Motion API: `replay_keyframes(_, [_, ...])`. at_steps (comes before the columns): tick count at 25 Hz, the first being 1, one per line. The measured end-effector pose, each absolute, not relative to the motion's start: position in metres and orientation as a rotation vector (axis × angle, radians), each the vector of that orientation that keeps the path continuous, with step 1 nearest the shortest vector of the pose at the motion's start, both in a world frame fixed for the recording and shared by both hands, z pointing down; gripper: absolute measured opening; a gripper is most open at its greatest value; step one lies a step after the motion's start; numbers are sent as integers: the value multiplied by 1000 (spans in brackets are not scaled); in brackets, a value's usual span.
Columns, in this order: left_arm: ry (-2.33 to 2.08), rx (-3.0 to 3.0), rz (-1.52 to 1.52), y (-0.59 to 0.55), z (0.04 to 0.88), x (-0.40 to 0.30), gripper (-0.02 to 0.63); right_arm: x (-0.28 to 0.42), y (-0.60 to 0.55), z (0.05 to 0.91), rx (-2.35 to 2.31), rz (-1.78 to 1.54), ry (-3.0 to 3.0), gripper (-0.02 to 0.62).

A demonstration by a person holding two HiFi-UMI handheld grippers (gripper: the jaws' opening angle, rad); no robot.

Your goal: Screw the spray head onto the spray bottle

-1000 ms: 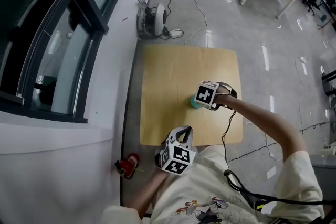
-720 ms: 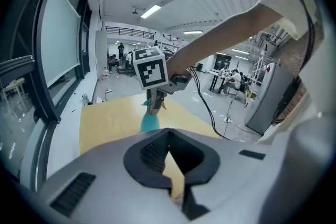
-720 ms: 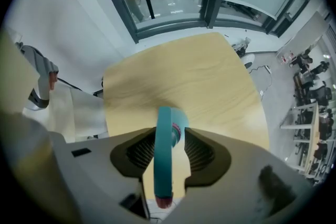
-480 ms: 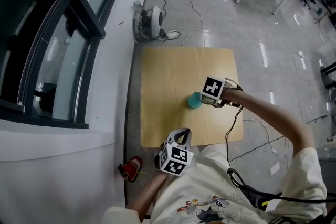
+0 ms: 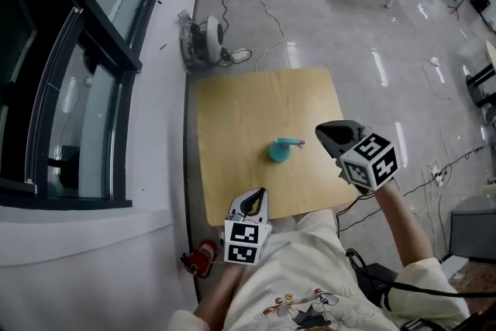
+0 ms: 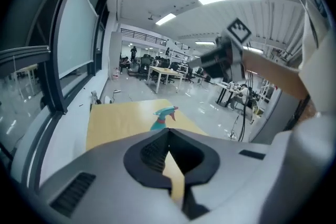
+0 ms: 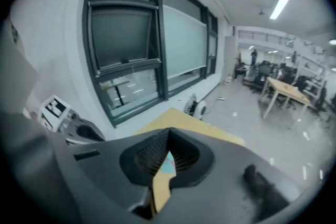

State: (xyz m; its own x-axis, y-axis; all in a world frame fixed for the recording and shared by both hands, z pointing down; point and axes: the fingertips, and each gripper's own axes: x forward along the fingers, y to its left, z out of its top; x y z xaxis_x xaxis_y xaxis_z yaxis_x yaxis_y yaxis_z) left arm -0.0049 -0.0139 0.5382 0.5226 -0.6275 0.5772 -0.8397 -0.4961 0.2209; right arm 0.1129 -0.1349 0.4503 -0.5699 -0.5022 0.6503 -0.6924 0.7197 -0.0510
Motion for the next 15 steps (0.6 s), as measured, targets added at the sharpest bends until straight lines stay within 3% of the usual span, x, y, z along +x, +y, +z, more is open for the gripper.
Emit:
replay_keyframes(2, [-1222,2269,511,-18,526,-5,8,137,-117,485,1076,458,-2234,6])
replay_keyframes(9, [-1220,2248,497,-19,526,3,8,156,-42,583,1351,1110,-2185,6])
replay_keyframes(15, [-1244,2231,542,-19,528,8,8,151,-41,578,1381,1047,-2214,6])
